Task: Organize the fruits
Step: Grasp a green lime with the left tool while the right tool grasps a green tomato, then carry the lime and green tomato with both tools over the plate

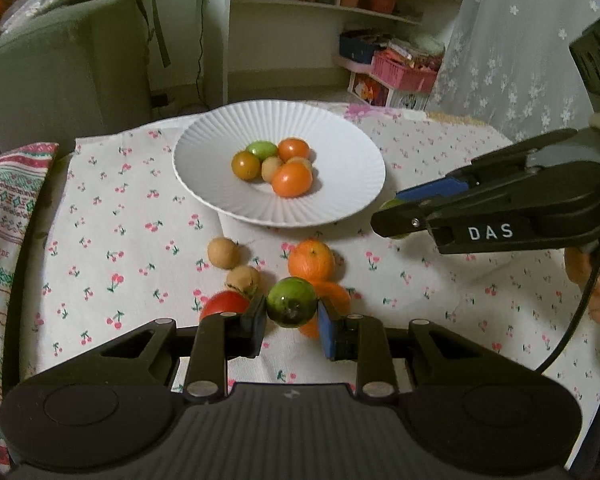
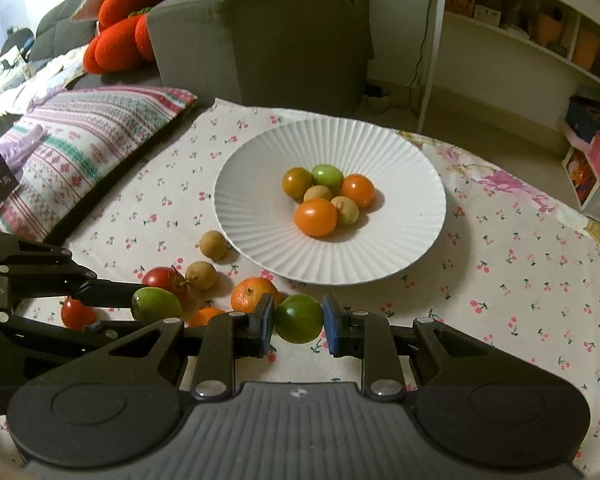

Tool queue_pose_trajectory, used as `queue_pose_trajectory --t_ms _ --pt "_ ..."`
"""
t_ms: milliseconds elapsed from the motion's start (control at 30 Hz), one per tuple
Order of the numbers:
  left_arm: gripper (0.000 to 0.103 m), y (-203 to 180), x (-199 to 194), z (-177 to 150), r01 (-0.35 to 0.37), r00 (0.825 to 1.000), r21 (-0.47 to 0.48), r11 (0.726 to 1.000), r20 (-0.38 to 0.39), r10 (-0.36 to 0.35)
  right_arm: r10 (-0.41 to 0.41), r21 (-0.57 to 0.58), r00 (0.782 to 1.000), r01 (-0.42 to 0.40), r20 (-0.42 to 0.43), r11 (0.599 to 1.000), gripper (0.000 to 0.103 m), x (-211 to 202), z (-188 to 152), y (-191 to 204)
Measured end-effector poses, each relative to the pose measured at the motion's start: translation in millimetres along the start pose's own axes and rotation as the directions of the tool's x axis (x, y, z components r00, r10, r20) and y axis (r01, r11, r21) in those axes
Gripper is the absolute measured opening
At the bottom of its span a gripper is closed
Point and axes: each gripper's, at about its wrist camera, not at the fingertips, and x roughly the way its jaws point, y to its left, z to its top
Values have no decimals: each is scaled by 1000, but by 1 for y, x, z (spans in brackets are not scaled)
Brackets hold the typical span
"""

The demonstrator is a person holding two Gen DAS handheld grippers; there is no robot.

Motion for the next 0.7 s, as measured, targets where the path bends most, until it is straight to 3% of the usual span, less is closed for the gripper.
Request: queue_pose_trajectory --t_ms 300,433,700 --pt "14 13 -16 17 -11 996 -37 999 88 15 3 86 996 -10 87 996 23 -14 7 -11" --pt "14 27 -22 26 -15 991 -88 996 129 26 35 131 989 -54 143 990 23 -23 9 -16" --pt "14 24 -24 32 3 986 -108 994 164 15 66 119 977 -92 201 989 23 -36 15 -12"
